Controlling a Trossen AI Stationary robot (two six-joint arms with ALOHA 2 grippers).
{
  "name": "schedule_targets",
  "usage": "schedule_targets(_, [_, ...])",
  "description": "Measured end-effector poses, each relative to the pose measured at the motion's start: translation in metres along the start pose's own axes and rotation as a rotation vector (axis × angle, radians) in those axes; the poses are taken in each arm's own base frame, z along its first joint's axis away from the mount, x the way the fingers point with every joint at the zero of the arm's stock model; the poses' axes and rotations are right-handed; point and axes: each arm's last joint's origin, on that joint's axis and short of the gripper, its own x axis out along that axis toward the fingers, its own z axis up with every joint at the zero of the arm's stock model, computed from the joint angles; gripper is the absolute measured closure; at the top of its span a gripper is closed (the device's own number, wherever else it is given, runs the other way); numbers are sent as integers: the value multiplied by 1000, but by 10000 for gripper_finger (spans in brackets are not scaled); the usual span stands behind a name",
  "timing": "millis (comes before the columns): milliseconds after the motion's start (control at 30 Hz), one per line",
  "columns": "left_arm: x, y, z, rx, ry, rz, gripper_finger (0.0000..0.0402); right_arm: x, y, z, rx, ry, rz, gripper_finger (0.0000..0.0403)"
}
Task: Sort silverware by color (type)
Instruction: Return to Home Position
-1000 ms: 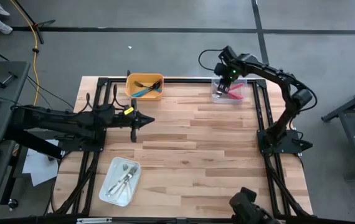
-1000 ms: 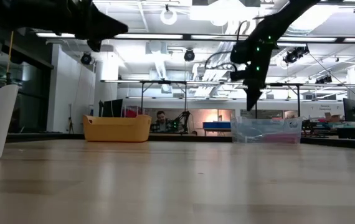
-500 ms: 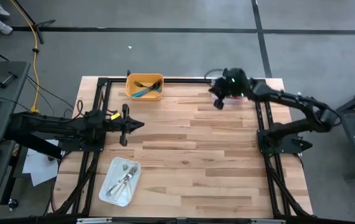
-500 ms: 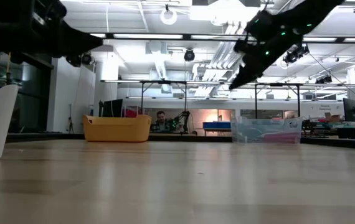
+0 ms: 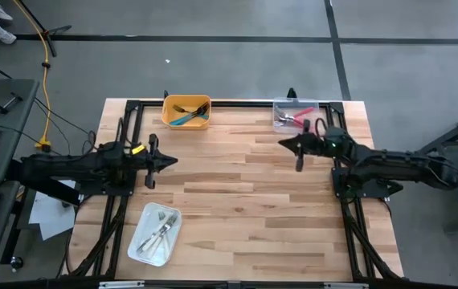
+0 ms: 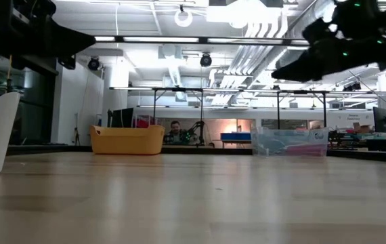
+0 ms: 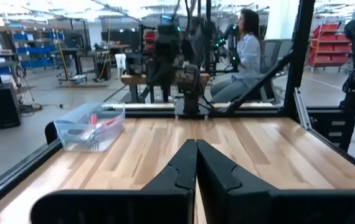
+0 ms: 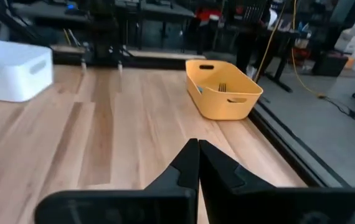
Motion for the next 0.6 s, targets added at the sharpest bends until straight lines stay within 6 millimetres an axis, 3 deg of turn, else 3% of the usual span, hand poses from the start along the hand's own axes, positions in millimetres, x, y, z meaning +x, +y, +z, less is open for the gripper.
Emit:
schedule_targets(333, [-20, 0, 0, 8, -26, 0, 402, -36, 13, -29, 34, -107, 17, 403])
schedule_targets(600, [-21, 1, -4, 4, 21, 46, 402, -52, 15, -38, 38, -166, -66, 403])
